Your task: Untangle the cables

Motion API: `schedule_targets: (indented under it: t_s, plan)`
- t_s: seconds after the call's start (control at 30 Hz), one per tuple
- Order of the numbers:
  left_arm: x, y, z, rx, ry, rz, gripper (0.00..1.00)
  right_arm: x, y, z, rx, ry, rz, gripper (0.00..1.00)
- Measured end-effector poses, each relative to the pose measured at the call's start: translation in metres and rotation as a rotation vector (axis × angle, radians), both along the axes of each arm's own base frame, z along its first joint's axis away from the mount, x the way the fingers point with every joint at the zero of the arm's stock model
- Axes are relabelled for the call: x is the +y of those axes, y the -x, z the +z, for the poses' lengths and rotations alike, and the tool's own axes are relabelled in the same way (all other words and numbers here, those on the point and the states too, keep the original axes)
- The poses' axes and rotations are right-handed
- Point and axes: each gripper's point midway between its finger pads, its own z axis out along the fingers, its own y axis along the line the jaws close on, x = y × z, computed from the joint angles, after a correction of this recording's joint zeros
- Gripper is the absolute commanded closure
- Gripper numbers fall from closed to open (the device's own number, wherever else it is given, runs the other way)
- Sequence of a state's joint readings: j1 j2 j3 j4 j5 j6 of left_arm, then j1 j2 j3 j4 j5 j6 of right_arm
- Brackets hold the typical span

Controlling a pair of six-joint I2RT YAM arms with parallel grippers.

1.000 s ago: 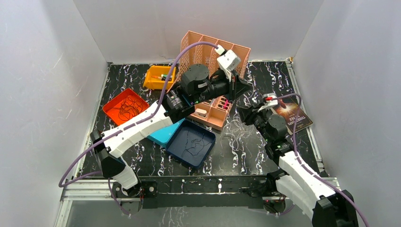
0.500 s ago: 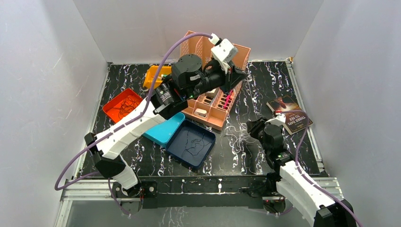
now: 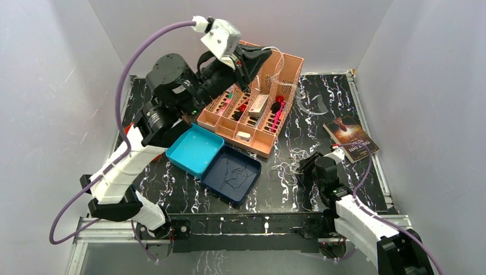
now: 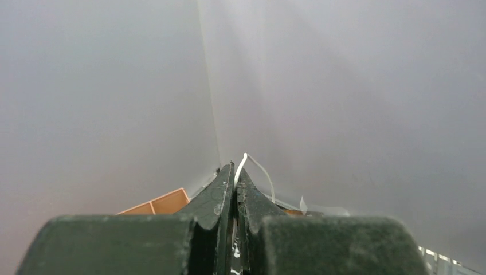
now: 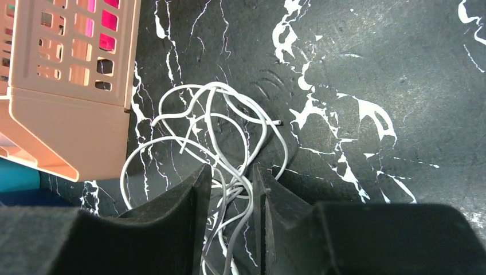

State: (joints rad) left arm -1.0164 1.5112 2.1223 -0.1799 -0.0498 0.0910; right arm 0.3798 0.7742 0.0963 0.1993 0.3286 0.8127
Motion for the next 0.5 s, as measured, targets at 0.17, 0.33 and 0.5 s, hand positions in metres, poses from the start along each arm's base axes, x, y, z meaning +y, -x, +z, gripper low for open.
schedule_targets:
  t_s: [0.17,0.33,0.5]
  plan:
    - [0.017,0.001,0.013,-0.032,0.014,0.047,1.0,-0.001,0.0,0.005,-0.02,-0.006,-0.005,0.49]
    - [0.019,-0.007,-0.001,-0.011,-0.024,0.089,1.0,-0.001,-0.005,0.033,-0.094,0.0,0.008,0.42]
    - [0.019,-0.016,-0.028,0.042,-0.099,0.134,1.0,0.0,-0.013,0.09,-0.221,0.009,0.031,0.35]
